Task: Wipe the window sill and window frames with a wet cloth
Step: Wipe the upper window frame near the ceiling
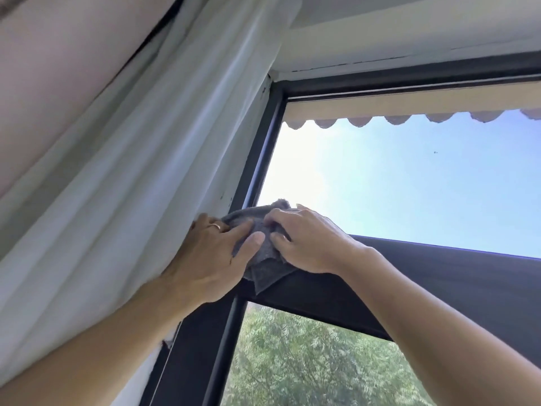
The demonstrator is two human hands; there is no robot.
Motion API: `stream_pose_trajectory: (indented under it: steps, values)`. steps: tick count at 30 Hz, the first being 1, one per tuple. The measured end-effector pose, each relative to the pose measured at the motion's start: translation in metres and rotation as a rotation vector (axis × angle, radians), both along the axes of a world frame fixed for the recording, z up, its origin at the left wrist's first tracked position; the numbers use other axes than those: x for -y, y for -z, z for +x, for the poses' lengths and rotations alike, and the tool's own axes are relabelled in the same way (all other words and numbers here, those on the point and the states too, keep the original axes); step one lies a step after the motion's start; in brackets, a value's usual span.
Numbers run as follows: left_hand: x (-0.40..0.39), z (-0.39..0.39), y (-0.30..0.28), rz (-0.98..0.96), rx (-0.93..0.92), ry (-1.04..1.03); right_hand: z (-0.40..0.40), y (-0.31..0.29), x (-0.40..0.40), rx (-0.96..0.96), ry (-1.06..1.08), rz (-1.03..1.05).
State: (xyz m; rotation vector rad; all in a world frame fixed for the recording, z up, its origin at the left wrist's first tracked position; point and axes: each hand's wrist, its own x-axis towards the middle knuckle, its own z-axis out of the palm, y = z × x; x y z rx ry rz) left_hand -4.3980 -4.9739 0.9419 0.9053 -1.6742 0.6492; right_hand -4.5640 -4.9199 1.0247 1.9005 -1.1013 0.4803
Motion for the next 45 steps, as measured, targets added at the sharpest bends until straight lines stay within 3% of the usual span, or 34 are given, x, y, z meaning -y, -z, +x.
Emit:
stream_pose_trajectory:
  steps: [4, 7, 11, 16, 19, 24, 28, 31, 36, 39, 45]
  values:
    - [-0.009, -0.023, -0.015, 0.163, -0.105, -0.041, -0.002, -0.007, 0.002, 0.007, -0.098, -0.025]
    - [0.009, -0.038, -0.023, 0.255, -0.253, -0.027, -0.007, -0.013, 0.004, -0.076, 0.020, -0.081]
    - [0.038, -0.044, -0.040, 0.111, -0.262, 0.023, 0.002, -0.024, 0.009, -0.188, 0.242, -0.092]
    - [0.047, -0.037, -0.042, 0.035, -0.214, 0.136, 0.005, -0.027, 0.016, -0.099, 0.089, 0.096]
    - [0.046, -0.037, -0.039, 0.032, -0.190, 0.146, -0.003, -0.023, 0.019, -0.063, -0.005, -0.015]
    - [0.037, -0.025, -0.093, 0.161, -0.079, -0.031, -0.004, -0.036, 0.016, -0.084, 0.073, -0.143]
    - [0.031, -0.033, -0.082, -0.061, -0.170, -0.338, -0.008, -0.037, 0.015, -0.156, 0.219, -0.083]
    - [0.041, -0.032, -0.085, -0.009, -0.320, -0.164, -0.007, -0.037, 0.019, -0.166, 0.243, -0.101]
    - [0.038, -0.042, -0.071, 0.055, -0.241, 0.085, -0.009, -0.037, 0.018, -0.152, 0.188, -0.078]
    - [0.045, -0.040, -0.084, 0.060, -0.226, 0.072, -0.013, -0.045, 0.013, -0.079, 0.115, -0.146]
    - [0.052, -0.043, -0.108, 0.075, -0.220, 0.093, -0.021, -0.075, 0.006, -0.049, 0.257, -0.335]
